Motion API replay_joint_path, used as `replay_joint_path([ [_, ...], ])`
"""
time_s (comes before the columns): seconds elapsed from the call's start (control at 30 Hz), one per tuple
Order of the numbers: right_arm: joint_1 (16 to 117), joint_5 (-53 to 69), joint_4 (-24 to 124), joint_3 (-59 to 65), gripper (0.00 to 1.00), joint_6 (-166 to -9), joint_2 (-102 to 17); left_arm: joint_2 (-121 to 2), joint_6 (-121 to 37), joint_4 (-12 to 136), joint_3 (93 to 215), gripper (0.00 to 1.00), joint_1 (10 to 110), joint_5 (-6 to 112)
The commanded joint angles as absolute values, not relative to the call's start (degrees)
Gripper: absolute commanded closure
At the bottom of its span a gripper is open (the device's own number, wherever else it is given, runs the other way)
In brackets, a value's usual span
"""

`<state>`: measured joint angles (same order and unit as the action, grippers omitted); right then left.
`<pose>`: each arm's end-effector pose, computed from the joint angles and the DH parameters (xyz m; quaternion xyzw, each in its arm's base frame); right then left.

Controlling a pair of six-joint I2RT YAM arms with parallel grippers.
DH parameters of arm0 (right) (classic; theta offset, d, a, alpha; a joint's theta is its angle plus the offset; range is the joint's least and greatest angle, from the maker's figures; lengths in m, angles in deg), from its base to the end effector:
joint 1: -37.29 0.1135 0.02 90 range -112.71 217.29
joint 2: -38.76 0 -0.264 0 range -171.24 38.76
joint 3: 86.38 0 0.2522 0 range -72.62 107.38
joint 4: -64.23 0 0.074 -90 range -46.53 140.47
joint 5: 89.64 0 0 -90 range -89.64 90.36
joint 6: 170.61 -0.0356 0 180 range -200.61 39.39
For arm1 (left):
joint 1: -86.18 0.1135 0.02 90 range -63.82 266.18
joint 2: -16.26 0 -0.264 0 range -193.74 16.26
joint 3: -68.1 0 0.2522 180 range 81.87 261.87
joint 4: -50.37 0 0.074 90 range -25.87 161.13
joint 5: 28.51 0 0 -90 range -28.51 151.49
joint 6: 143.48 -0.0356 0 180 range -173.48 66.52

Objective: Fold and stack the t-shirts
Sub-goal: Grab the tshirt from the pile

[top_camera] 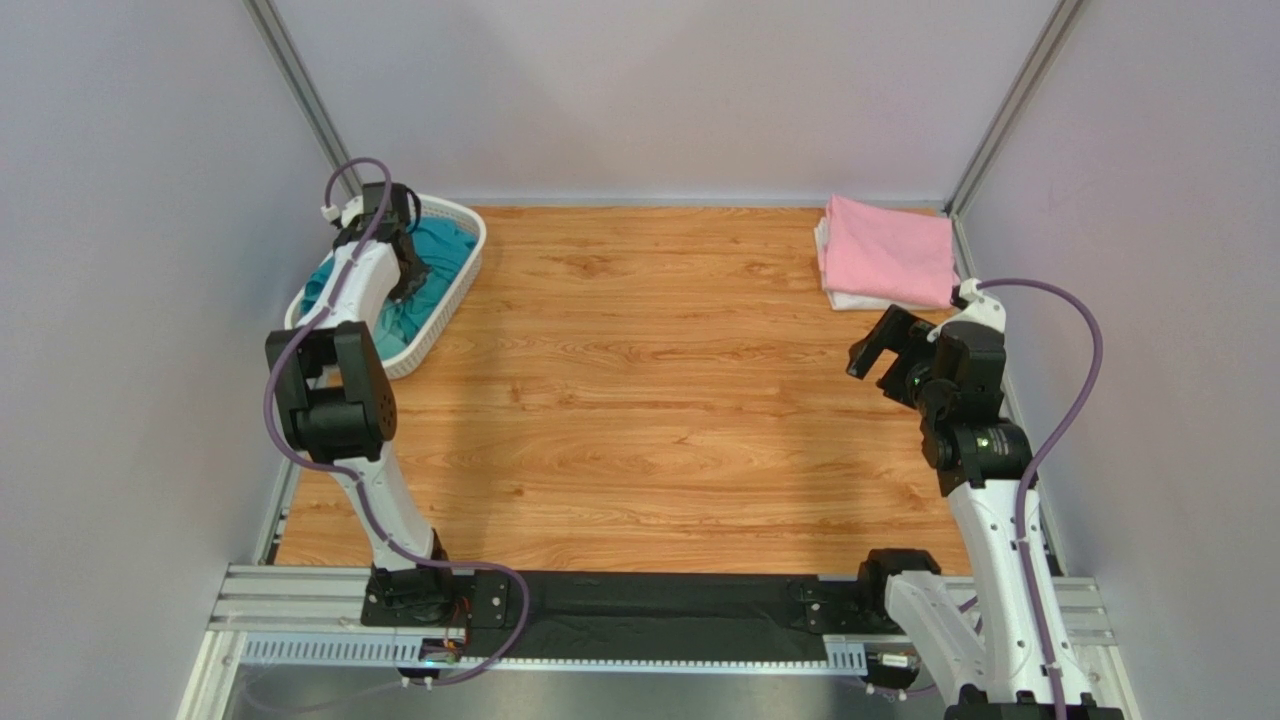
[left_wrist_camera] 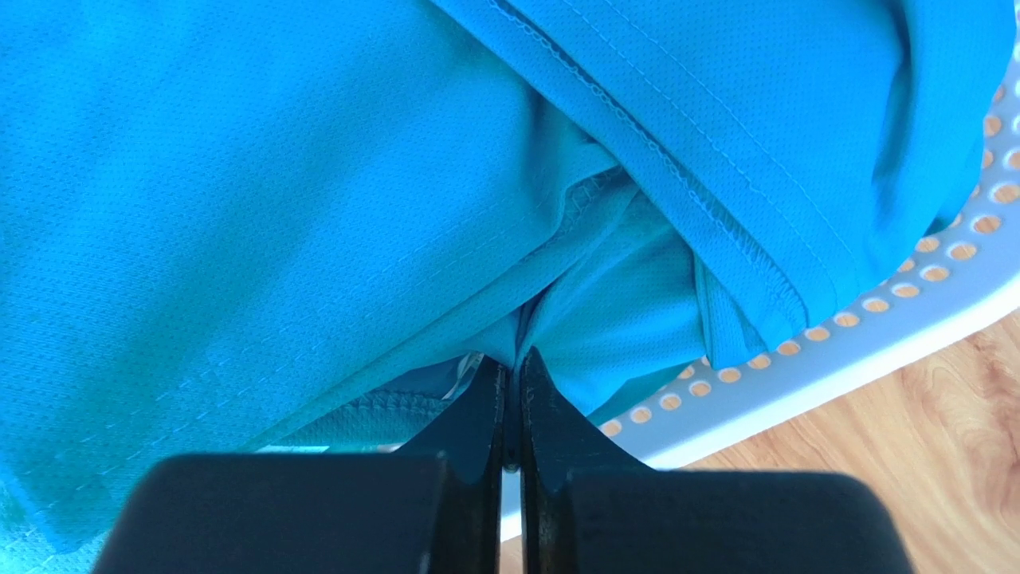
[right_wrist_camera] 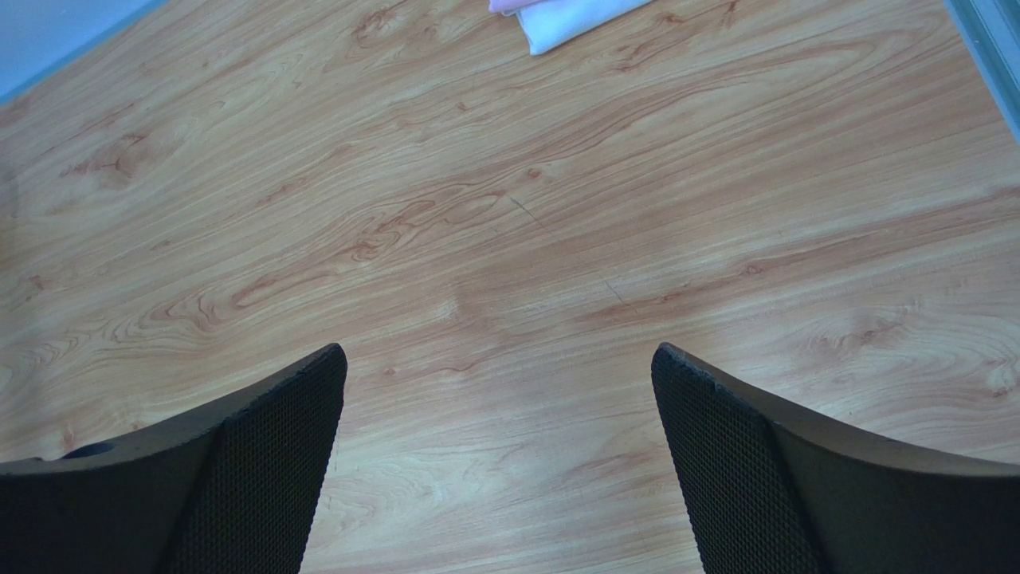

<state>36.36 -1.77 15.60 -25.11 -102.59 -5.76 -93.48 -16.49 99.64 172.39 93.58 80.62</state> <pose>0.1663 -0.0040 0.3134 0.1824 0.8548 0.0727 0.4804 0.4174 0.0660 0.2502 -0.4016 0.8511 0.0768 0.3294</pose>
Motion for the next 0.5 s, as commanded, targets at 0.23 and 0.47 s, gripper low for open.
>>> replay_joint_path([
  [0.23, 36.4, -1.5, 16.6, -23.8, 0.0, -101.5, -3.8, -80.5, -14.6, 100.2, 170.5, 1.0, 94.4, 72.3],
  [0.47, 36.4, 2.2, 17.1, -23.8, 0.0, -101.6, -3.8, -75.6, -11.6, 100.4, 167.1, 1.0, 94.1, 61.9],
])
